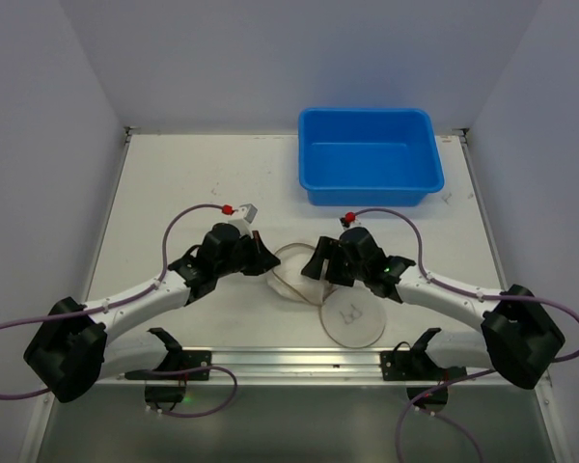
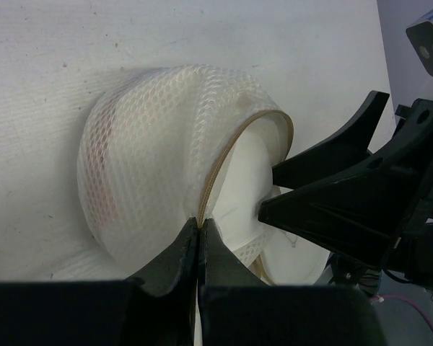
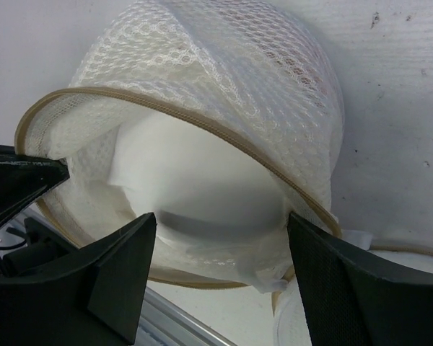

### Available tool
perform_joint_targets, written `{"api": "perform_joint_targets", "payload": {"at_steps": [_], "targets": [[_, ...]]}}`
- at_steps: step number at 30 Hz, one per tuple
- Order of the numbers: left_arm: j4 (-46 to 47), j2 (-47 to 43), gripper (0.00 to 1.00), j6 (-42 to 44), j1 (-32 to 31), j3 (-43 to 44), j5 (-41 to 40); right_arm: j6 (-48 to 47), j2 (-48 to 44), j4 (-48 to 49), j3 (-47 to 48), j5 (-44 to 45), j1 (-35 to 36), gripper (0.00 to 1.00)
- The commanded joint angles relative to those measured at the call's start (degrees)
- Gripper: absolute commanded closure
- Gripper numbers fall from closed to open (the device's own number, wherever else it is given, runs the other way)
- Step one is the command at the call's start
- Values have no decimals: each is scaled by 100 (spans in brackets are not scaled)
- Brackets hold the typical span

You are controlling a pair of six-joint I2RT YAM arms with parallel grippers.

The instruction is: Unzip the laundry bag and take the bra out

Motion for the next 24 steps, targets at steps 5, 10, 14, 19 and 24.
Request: {"api": "perform_joint_targets", "payload": {"at_steps": [5, 10, 14, 19, 24], "targets": [[192, 109, 100, -84, -98, 75, -54, -90, 193, 757, 54, -573, -31, 22], [307, 249, 100, -145, -248, 75, -62, -187, 132, 1064, 134, -846, -22, 21], [333, 276, 100, -172, -301, 92, -62, -240, -62, 1074, 204, -829, -22, 22], [333, 267, 100, -198, -318, 136, -54, -327, -342, 802, 388, -688, -22, 23], [298, 215, 100, -215, -318, 163, -97, -354, -633, 449, 442, -416, -13, 23]]}}
